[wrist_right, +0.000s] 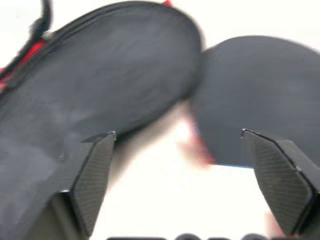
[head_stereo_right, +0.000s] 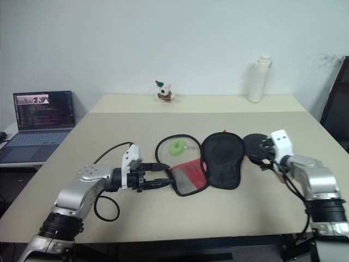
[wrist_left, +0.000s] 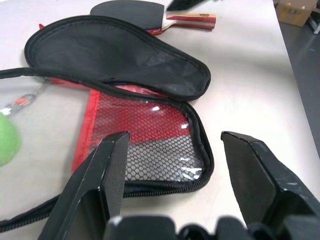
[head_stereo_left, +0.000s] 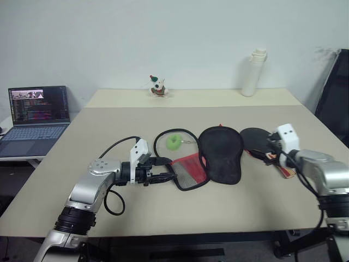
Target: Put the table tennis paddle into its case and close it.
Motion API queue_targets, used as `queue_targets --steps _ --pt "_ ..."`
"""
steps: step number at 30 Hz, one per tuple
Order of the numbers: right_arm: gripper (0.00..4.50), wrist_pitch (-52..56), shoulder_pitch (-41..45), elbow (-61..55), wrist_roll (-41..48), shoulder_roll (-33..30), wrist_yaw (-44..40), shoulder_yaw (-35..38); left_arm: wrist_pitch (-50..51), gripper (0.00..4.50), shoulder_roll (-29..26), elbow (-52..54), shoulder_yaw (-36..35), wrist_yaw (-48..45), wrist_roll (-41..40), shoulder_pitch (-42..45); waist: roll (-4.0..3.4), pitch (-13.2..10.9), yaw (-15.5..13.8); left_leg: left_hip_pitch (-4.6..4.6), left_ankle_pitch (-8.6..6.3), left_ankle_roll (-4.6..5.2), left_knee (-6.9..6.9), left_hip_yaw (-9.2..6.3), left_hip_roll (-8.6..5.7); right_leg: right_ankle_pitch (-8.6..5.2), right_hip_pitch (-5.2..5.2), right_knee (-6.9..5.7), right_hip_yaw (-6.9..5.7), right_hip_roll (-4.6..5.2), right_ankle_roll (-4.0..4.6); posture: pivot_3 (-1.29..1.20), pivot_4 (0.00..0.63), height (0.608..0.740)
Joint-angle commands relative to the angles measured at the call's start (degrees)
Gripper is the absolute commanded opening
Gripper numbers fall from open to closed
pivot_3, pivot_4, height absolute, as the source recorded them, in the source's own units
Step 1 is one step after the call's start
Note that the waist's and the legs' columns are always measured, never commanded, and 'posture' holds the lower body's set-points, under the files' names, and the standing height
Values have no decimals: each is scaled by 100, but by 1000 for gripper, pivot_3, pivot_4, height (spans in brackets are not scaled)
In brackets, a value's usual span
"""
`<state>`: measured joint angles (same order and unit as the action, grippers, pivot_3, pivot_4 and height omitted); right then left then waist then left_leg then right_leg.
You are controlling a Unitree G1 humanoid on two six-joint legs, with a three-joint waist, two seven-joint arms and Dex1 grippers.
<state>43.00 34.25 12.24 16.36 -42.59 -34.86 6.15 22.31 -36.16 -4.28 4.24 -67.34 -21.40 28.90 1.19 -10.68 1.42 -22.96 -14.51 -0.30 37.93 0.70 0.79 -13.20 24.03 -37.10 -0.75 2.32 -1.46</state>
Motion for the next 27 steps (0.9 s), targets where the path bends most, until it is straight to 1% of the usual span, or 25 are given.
queue_targets --steps 1,4,8,16,23,25,27 --pt "4465 -424 48 503 -203 -222 -67 191 -73 3197 -19 260 -42 -96 -88 74 0 0 2 2 0 0 0 3 -1 0 0 -1 0 0 -1 0 150 740" --pt "4465 -625 275 1166 -303 -243 -115 164 -109 3197 54 169 16 -132 -50 200 1 0 21 6 0 0 1 11 -4 0 0 -3 4 -6 -4 0 150 740" --pt "4465 -866 550 1909 -430 -100 -290 -19 -148 3197 90 81 61 -170 -8 305 1 0 43 10 0 0 0 23 -2 3 4 -6 10 -13 0 0 150 740" --pt "4465 -1409 838 2831 -767 131 -432 -241 -97 3197 24 146 24 -150 -14 230 1 0 24 6 0 0 0 22 0 11 4 -2 12 -12 11 0 150 740" --pt "4465 -1528 1073 3477 -857 304 -273 -142 -80 3197 -54 207 -28 -103 -40 127 1 0 35 11 0 0 2 27 0 14 3 -4 12 -11 9 0 150 740" --pt "4087 -1529 1108 3564 -853 342 -209 -102 -88 3197 -63 205 -28 -99 -40 117 1 0 35 13 0 0 4 27 0 15 1 -6 12 -12 9 0 150 740" --pt "3550 -1526 1126 3624 -852 386 -118 -48 -93 3197 -69 201 -28 -96 -42 108 1 0 34 13 0 0 4 28 0 17 1 -6 13 -12 9 0 150 740"
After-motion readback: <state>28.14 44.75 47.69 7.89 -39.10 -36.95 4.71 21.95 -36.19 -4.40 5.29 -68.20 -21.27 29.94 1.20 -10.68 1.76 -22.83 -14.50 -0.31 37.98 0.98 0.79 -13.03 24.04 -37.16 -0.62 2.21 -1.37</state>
